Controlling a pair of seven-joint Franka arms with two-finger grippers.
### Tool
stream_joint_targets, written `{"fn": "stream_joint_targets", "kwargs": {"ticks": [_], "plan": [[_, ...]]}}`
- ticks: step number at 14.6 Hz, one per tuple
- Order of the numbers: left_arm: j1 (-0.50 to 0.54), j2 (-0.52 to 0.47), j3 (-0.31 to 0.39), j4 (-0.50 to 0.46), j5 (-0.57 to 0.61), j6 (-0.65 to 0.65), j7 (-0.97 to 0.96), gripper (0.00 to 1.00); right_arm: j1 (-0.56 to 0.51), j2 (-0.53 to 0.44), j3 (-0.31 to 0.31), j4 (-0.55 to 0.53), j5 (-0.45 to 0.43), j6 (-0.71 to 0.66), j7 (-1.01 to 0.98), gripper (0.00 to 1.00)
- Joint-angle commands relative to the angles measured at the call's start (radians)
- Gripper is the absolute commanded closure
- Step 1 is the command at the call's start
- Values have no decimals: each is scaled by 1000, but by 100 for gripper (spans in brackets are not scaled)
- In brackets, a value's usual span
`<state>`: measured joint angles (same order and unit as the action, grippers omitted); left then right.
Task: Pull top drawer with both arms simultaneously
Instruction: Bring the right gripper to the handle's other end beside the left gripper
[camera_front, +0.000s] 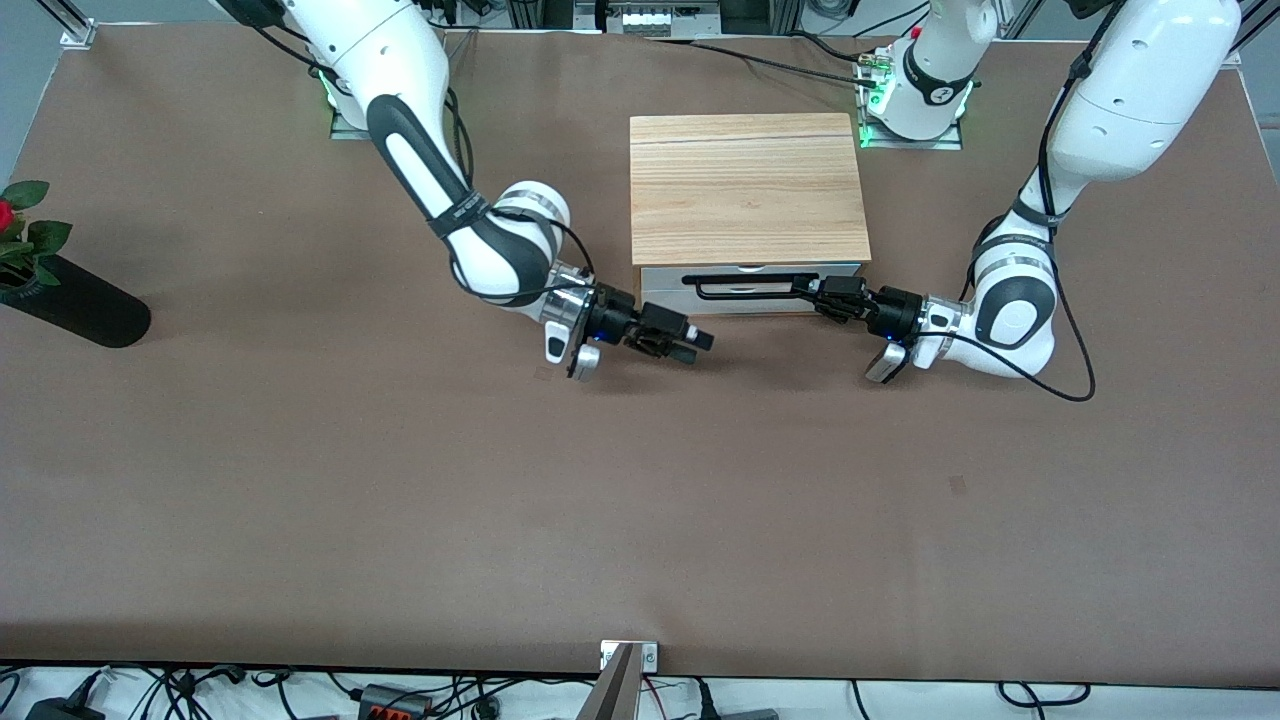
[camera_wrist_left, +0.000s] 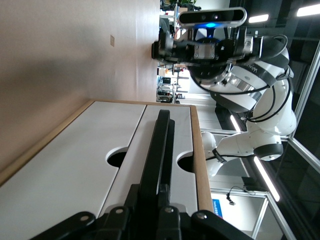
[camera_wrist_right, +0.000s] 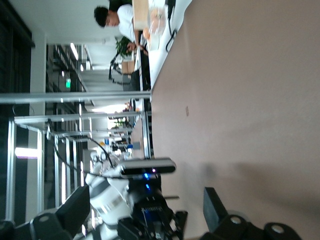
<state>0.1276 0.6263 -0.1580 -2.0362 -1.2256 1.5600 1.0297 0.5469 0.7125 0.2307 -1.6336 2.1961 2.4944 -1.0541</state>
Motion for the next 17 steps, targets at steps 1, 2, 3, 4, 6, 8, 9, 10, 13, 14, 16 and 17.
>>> {"fn": "stream_joint_targets", "kwargs": {"ticks": [1,2,3,4,6,8,9,10,13,14,16,17], "plan": [[-8,-4,-8,-30,-5,8,13,93,33,27,1,6,27,0,-156,0],[-8,-5,-8,-30,-5,6,13,95,31,28,2,1,30,0,-179,0],[-8,-5,-8,-32,-5,6,13,96,34,28,1,-2,30,0,-184,0],[-8,-5,-8,-30,-5,6,13,97,34,28,1,-2,22,-5,-184,0],[-8,-5,-8,-30,-5,6,13,99,25,31,-2,-14,-24,-67,-193,0],[-8,-5,-8,-30,-5,6,13,99,5,39,-2,-29,-88,-107,-181,0],[-8,-5,-8,-30,-5,6,13,99,7,39,-2,-34,-102,-115,-184,0],[-8,-5,-8,-30,-5,6,13,99,1,41,-2,-37,-160,-141,-184,0],[-8,-4,-8,-30,-11,6,13,99,-25,41,-2,-54,-251,-221,-129,0],[-8,-5,-8,-30,-11,6,13,99,-22,41,-2,-54,-268,-221,-127,0],[-8,-5,-8,-30,-11,6,15,99,-27,41,-2,-54,-321,-224,-119,8],[-9,-5,-8,-30,-12,8,15,99,-24,39,-2,-54,-323,-224,-98,14]]}}
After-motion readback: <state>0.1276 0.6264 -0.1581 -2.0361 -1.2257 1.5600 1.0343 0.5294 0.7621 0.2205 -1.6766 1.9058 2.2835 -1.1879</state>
